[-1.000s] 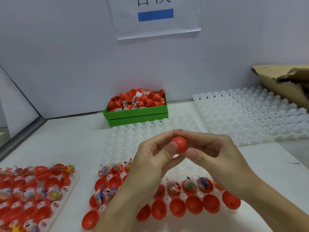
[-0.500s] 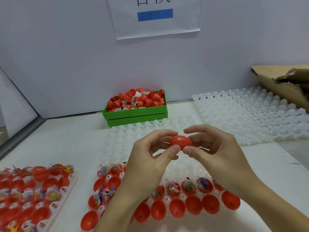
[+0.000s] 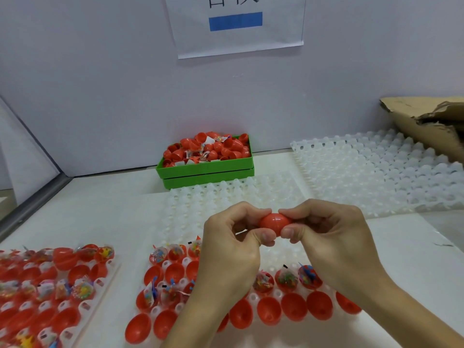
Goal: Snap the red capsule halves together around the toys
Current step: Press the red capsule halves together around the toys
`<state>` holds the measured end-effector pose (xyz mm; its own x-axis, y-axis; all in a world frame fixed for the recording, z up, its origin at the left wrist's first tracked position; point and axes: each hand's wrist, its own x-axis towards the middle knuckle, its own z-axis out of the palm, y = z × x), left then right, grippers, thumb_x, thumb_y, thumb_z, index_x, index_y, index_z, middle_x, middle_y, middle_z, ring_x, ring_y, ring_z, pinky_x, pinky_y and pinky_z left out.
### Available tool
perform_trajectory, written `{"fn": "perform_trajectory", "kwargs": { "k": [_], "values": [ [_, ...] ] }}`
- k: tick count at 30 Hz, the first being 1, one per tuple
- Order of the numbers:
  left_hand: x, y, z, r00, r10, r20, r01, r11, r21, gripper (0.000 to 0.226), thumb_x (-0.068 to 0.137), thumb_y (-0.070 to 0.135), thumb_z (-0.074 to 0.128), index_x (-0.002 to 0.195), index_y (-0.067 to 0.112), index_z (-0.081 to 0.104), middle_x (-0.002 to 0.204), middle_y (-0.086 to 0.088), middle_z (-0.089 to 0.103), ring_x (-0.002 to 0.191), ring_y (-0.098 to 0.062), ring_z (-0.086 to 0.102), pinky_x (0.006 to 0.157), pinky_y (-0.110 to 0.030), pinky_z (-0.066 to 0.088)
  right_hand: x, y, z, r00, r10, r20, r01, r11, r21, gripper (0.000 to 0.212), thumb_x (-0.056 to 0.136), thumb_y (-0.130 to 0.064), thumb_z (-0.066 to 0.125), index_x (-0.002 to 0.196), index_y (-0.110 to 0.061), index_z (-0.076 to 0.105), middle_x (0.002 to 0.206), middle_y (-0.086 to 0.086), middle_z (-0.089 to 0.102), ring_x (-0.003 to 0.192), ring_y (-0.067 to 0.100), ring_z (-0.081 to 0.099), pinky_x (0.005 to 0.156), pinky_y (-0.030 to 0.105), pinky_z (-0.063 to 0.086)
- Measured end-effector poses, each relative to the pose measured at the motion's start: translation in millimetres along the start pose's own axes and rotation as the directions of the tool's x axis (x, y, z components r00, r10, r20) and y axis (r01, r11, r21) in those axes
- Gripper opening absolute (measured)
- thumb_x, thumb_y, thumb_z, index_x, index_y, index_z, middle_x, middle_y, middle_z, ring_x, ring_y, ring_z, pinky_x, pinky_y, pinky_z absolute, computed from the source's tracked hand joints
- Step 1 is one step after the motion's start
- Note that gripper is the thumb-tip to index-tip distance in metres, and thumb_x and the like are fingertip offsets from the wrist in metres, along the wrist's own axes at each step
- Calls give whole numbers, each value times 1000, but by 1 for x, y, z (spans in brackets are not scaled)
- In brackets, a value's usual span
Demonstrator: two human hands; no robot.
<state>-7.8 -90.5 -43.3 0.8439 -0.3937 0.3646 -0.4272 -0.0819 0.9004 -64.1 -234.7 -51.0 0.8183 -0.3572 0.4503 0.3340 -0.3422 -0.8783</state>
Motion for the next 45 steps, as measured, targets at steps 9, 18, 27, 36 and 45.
{"fn": "perform_trajectory", "kwargs": {
  "k": [9, 18, 27, 36, 45],
  "values": [
    [1, -3, 1, 999, 37, 11, -37, 999, 22, 38, 81, -10, 68, 85, 28, 68, 75, 4, 72, 74, -14, 70, 68, -19, 56, 0, -2, 0, 1000, -10, 4, 10, 1000, 8, 42, 73, 15, 75, 79, -27, 76, 73, -5, 76, 69, 7, 73, 66, 15, 55],
    [7, -2, -6, 995, -14, 100, 34, 980, -198, 28, 90, -6, 63, 105, 17, 68, 97, -1, 74, 96, -18, 70, 80, -29, 59, 4, -10, -5, 997, 68, 45, -74, 985, 156, 23, 76, -30, 67, 95, -22, 76, 85, 0, 77, 76, 16, 73, 69, 18, 56],
    [6, -4, -8, 979, 22, 201, 27, 971, -236, 30, 93, 9, 64, 114, 28, 72, 120, 2, 71, 123, -13, 59, 104, -33, 47, 8, -6, -11, 866, 155, 474, -425, 727, 538, 44, 79, -32, 79, 115, -6, 72, 119, 20, 69, 115, 31, 66, 88, 28, 54],
    [0, -5, 4, 991, -72, 114, 109, 924, -365, 30, 74, 22, 70, 99, 35, 77, 98, 2, 78, 100, -16, 72, 82, -27, 58, 2, -6, -5, 959, 108, 263, -203, 908, 367, 34, 68, -11, 74, 95, -30, 80, 96, 1, 78, 95, 15, 74, 79, 16, 56],
    [0, -1, 2, 991, -30, 130, 62, 967, -246, 17, 87, 31, 67, 102, 28, 76, 97, 2, 77, 94, -18, 74, 86, -38, 60, 4, -7, 1, 913, 184, 363, -351, 808, 473, 36, 79, -42, 76, 101, -13, 79, 102, 15, 76, 96, 28, 74, 79, 24, 57]
  ]
}}
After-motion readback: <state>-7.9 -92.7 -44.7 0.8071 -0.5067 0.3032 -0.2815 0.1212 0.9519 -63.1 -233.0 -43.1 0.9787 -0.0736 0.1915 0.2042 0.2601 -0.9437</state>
